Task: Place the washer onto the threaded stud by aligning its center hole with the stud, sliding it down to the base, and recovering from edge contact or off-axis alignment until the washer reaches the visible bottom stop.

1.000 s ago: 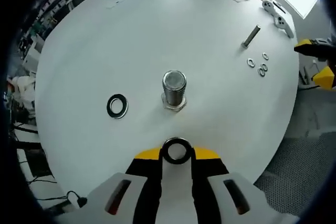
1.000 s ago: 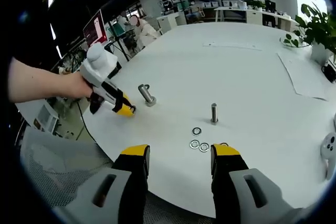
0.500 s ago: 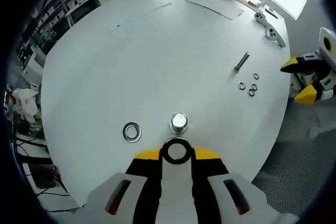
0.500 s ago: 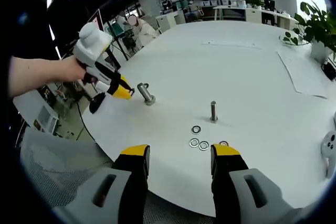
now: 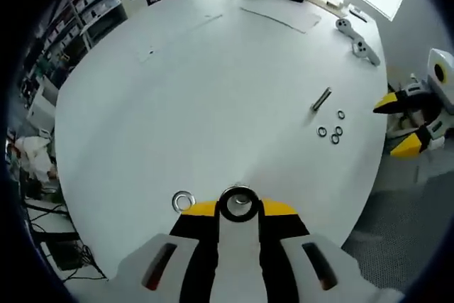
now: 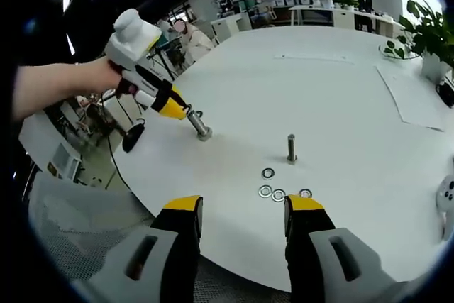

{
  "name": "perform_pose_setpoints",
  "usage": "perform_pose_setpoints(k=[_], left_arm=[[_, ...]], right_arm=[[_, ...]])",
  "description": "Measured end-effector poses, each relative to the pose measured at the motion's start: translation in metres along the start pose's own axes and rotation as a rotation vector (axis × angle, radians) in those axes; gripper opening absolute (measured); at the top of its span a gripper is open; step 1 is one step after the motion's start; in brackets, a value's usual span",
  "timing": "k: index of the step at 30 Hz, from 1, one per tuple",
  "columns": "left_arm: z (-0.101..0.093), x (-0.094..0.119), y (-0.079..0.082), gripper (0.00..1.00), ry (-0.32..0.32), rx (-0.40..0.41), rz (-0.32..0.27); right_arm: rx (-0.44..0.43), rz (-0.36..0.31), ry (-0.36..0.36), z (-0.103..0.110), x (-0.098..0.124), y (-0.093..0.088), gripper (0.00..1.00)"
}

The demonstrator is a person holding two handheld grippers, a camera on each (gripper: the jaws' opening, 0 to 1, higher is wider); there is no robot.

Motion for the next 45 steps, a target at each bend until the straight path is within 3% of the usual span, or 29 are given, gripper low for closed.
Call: perform_pose_setpoints(k=[20, 31, 45], left_arm=[[-0.004, -0.025, 0.001, 0.18, -0.003, -0.059, 0.070], [-0.004, -0.048, -0.008, 0.19, 0.012, -0.039, 0.123], [-0.004, -0.058, -0.009, 0.19, 0.021, -0.029, 0.135]], right_arm=[[-0.014, -0.005, 0.001, -0.001, 0.001, 0.000, 0.49], [-0.023, -0.003, 0.007, -0.001, 0.001, 0.000, 0.49], [-0.026, 0.000, 0.011, 0.000, 0.001, -0.001, 0.50]])
Point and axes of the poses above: the point that each gripper's makers call its tool centre point, and the gripper's own axes: x roughly backward along the fingers, z roughly to its left, y roughly out of its top, the point moved 4 cm from there along x, roughly backward along the fingers
